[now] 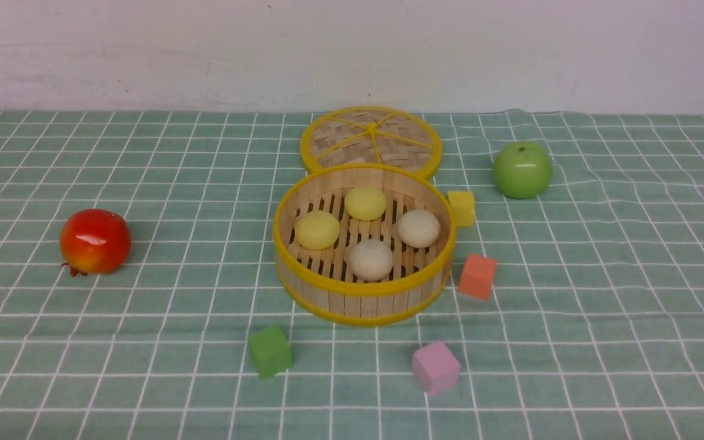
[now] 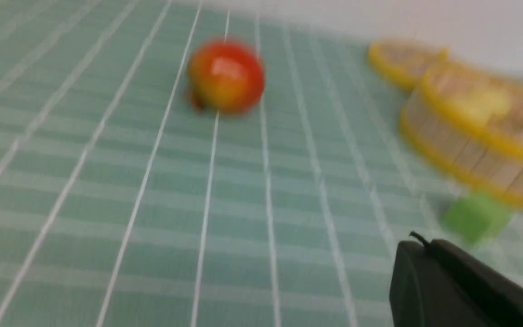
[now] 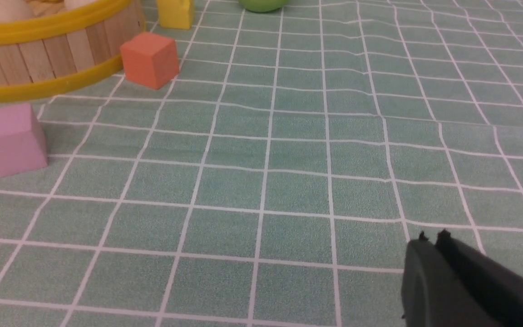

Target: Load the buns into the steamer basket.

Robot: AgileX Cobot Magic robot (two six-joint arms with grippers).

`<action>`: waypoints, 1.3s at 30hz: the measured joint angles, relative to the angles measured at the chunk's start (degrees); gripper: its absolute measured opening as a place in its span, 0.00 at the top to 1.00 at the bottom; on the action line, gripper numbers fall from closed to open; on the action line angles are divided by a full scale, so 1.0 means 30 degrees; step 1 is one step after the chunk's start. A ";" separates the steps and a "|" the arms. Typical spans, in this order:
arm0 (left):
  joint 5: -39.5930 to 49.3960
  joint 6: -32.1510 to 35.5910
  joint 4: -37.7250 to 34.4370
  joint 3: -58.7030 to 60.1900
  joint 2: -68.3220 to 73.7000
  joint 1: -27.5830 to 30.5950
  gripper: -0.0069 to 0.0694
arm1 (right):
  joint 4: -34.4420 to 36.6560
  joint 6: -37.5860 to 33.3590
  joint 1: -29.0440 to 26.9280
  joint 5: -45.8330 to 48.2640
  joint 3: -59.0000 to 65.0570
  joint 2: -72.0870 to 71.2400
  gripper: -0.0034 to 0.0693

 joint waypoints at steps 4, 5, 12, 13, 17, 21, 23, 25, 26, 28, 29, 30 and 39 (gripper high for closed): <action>0.1191 -0.0421 -0.0011 0.0045 0.0000 -0.0424 0.93 | 0.0000 0.0000 0.0000 0.0000 0.0000 0.0000 0.91; 0.1191 -0.0807 -0.0006 0.0045 0.0000 -0.0691 0.93 | 0.0000 0.0000 0.0000 0.0000 0.0000 0.0000 0.91; 0.1136 -0.1434 -0.0023 0.0045 0.0000 -0.0957 0.93 | 0.0000 0.0000 0.0000 0.0000 0.0000 0.0000 0.89; 0.1136 -0.1434 -0.0023 0.0045 0.0000 -0.0957 0.93 | 0.0000 0.0000 0.0000 0.0000 0.0000 0.0000 0.89; 0.1115 -0.1434 -0.0023 0.0045 0.0000 -0.0957 0.93 | 0.0000 0.0000 0.0000 0.0000 0.0000 0.0000 0.89; 0.1101 -0.1437 -0.0023 0.0045 0.0000 -0.0957 0.93 | 0.0000 0.0000 0.0000 0.0000 0.0000 0.0000 0.89; 0.1101 -0.1437 -0.0023 0.0045 0.0000 -0.0957 0.93 | 0.0000 0.0000 0.0000 0.0000 0.0000 0.0000 0.89; 0.1101 -0.1437 -0.0023 0.0045 0.0000 -0.0957 0.93 | 0.0000 0.0000 0.0000 0.0000 0.0000 0.0000 0.89; 0.1101 -0.1437 -0.0023 0.0045 0.0000 -0.0957 0.93 | 0.0000 0.0000 0.0000 0.0000 0.0000 0.0000 0.89; 0.1101 -0.1437 -0.0023 0.0045 0.0000 -0.0957 0.93 | 0.0000 0.0000 0.0000 0.0000 0.0000 0.0000 0.89; 0.1101 -0.1437 -0.0023 0.0045 0.0000 -0.0957 0.93 | 0.0000 0.0000 0.0000 0.0000 0.0000 0.0000 0.88; 0.1101 -0.1437 -0.0023 0.0045 0.0000 -0.0957 0.93 | 0.0000 0.0000 0.0000 0.0000 0.0000 0.0000 0.88; 0.1079 -0.1437 -0.0023 0.0045 0.0000 -0.0957 0.93 | 0.0000 0.0000 0.0000 0.0000 0.0000 0.0000 0.87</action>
